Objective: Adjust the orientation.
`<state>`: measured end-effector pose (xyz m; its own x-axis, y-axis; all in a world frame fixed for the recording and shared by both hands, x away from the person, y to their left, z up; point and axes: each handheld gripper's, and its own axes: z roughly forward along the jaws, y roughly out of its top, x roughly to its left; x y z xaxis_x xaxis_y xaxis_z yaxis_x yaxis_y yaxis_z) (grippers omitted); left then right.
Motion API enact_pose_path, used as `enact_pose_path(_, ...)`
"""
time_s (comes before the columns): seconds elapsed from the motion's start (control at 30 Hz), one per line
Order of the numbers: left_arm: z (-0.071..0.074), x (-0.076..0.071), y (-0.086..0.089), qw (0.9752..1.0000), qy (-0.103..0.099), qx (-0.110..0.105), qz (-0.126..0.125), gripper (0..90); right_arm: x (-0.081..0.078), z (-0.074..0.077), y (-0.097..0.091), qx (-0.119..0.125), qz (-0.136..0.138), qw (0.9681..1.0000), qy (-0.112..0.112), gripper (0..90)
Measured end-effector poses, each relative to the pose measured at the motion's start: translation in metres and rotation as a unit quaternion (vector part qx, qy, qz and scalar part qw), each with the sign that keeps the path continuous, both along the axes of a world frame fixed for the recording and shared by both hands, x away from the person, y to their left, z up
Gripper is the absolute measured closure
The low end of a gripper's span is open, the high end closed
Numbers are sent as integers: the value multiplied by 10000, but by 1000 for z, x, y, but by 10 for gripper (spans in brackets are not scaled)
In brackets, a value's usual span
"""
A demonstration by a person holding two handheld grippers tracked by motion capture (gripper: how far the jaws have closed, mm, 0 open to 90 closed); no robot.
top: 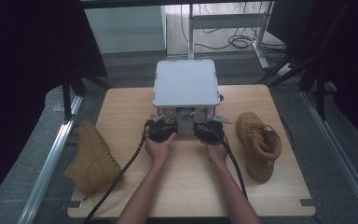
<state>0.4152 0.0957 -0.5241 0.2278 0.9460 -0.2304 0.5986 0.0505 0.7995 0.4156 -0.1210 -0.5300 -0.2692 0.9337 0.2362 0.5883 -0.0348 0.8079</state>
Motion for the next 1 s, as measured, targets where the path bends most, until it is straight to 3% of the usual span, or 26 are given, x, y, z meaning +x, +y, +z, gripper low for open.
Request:
enact_pose_path(0.13, 6, -13, 3, 9998, -169, 43, -88, 298, -10, 9, -7, -155, -28, 9996, -225, 462)
enact_pose_path(0.27, 10, -26, 8, 9992, -274, 100, -255, 360, -16, 16, -15, -223, -32, 9992, -316, 599)
enact_pose_path(0.37, 9, -32, 14, 9990, -239, 133, -341, 484, -18, 18, -22, -177, -102, 9993, -317, 742)
enact_pose_path(0.5, 5, -33, 23, 9995, -145, 39, -286, 684, -16, 16, -29, -100, -119, 9996, -225, 853)
enact_pose_path(0.57, 1, -31, 26, 9996, -94, 42, -258, 763, -14, 14, -30, -87, -113, 9997, -184, 881)
enact_pose_path(0.73, -5, -24, 29, 9994, 63, -219, -261, 879, -9, 7, -28, -77, -134, 9998, -84, 895)
enact_pose_path(1.0, -7, -15, 32, 9991, 141, -363, -190, 898, -1, -3, -23, -38, -211, 9998, 35, 896)
